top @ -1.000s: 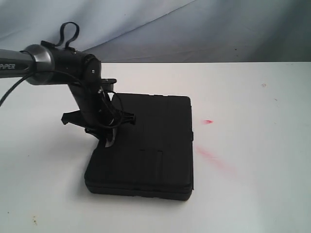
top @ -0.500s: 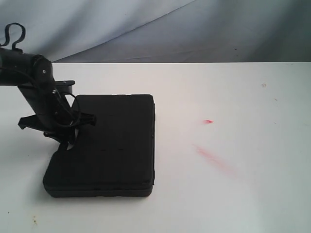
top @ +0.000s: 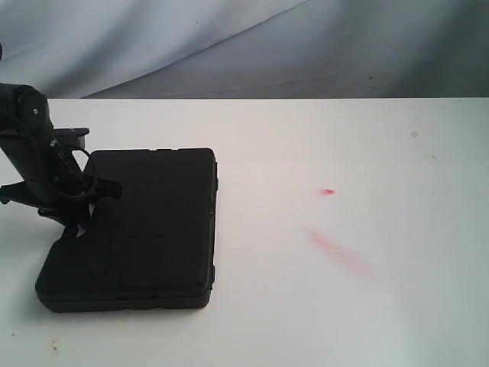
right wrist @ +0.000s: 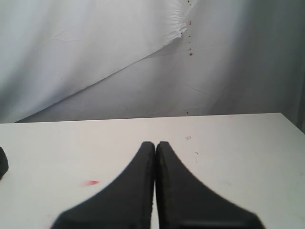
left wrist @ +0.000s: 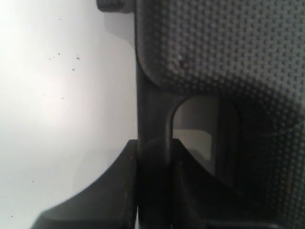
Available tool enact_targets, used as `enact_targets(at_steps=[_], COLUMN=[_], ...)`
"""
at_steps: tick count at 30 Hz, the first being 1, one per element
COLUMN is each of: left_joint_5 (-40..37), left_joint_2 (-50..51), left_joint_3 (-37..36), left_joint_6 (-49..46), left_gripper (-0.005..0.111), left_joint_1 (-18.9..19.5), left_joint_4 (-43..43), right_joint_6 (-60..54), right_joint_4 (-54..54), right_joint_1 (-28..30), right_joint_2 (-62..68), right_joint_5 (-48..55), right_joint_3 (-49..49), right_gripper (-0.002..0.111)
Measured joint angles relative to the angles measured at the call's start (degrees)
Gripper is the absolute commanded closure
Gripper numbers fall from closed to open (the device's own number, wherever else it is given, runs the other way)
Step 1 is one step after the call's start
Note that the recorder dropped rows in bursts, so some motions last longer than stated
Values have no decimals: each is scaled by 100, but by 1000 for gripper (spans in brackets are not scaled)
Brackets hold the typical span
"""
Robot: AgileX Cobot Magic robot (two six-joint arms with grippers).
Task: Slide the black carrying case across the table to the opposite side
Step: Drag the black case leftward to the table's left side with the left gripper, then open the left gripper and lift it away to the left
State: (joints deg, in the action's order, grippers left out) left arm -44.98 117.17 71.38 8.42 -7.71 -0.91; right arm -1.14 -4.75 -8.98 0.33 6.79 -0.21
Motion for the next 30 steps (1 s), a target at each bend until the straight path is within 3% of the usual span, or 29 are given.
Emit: enact_targets(at_steps=[20, 24, 30], left_joint_5=[10, 10, 33], left_joint_2=[0, 0, 0], left_joint_3=[0, 0, 0], left_joint_6=[-36, -36, -56], left_gripper=[106, 96, 71], left_joint_1=[10, 10, 13], left_joint_4=[-12, -12, -12], right_joint_6=[0, 0, 0], right_joint_4=[0, 0, 0], right_joint_1=[0, 0, 0], right_joint_2=[0, 0, 0], right_joint_5=[0, 0, 0], right_joint_3=[0, 0, 0], right_gripper=[108, 108, 108])
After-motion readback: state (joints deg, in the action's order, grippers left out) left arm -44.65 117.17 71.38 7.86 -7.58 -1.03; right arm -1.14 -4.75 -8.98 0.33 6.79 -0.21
